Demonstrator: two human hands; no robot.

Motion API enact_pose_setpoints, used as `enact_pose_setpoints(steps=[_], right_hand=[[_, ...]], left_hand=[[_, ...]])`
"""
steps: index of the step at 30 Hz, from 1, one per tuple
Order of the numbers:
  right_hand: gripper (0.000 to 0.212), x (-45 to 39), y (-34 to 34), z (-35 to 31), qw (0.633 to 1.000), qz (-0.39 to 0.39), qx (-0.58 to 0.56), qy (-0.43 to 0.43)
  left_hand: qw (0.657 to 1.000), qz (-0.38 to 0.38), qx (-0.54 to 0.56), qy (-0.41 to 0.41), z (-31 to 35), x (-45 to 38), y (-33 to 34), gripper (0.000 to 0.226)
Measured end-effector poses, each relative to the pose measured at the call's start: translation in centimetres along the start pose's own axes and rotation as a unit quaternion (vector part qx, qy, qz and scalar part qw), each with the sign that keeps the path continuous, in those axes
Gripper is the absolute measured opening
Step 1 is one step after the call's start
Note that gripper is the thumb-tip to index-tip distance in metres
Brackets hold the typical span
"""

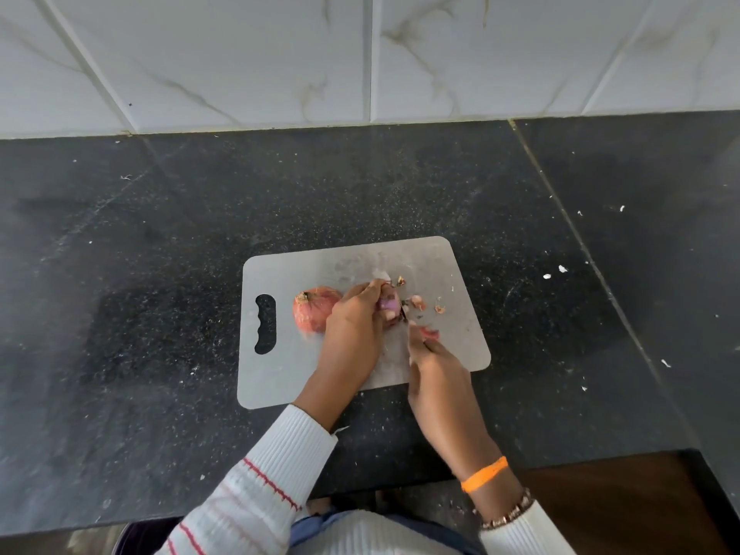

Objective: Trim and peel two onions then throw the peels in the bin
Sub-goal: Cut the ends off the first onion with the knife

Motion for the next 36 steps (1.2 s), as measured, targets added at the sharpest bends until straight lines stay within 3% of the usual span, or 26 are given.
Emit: enact_pose_setpoints(steps=[10, 13, 16, 18, 22, 24, 28, 31, 36], right_hand=[[0.051, -1.2, -2.9, 2.0, 0.995, 0.081, -0.059, 0.022], [0.048, -0.9, -3.1, 2.3, 0.980, 0.081, -0.176, 0.043], [0.045, -0.9, -2.0, 2.4, 0.949, 0.060, -0.303, 0.058], [0.043, -0.7, -2.1, 2.0, 0.924, 0.062, -0.372, 0.062], [0.040, -0.1, -3.4, 0.9, 0.883, 0.050, -0.461, 0.064], [0.040, 0.0, -4.0, 0.3, 0.875, 0.043, -0.479, 0.051], [0.040, 0.2, -5.4, -0.6, 0.869, 0.055, -0.490, 0.035], [0.040, 0.6, -6.3, -0.5, 0.868, 0.069, -0.490, 0.035], [0.045, 1.4, -7.3, -2.1, 0.909, 0.084, -0.408, -0.028]], left_hand=[[0.993, -0.017, 0.091, -0.071, -1.0, 0.8, -0.5, 0.040], [0.994, -0.019, 0.091, -0.056, -0.5, 1.0, -0.4, 0.043], [0.982, -0.047, 0.166, -0.079, -0.6, 1.1, 0.3, 0.060], [0.944, -0.090, 0.283, -0.146, -0.9, 1.6, 1.1, 0.066], [0.791, -0.155, 0.541, -0.239, -0.2, 2.6, 1.7, 0.024], [0.740, -0.183, 0.598, -0.249, 0.1, 2.8, 1.6, 0.019], [0.703, -0.197, 0.634, -0.255, 0.6, 3.0, 1.1, 0.024], [0.655, -0.172, 0.675, -0.293, 0.1, 3.2, 1.2, 0.042], [0.633, -0.156, 0.694, -0.306, 0.4, 3.3, 0.9, 0.052]])
Point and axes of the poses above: each hand's wrist, its own x-axis away from the middle knuckle, its own y-axis out of the palm, z = x × y, the point moved 9 cm from there along -x, towards the middle knuckle
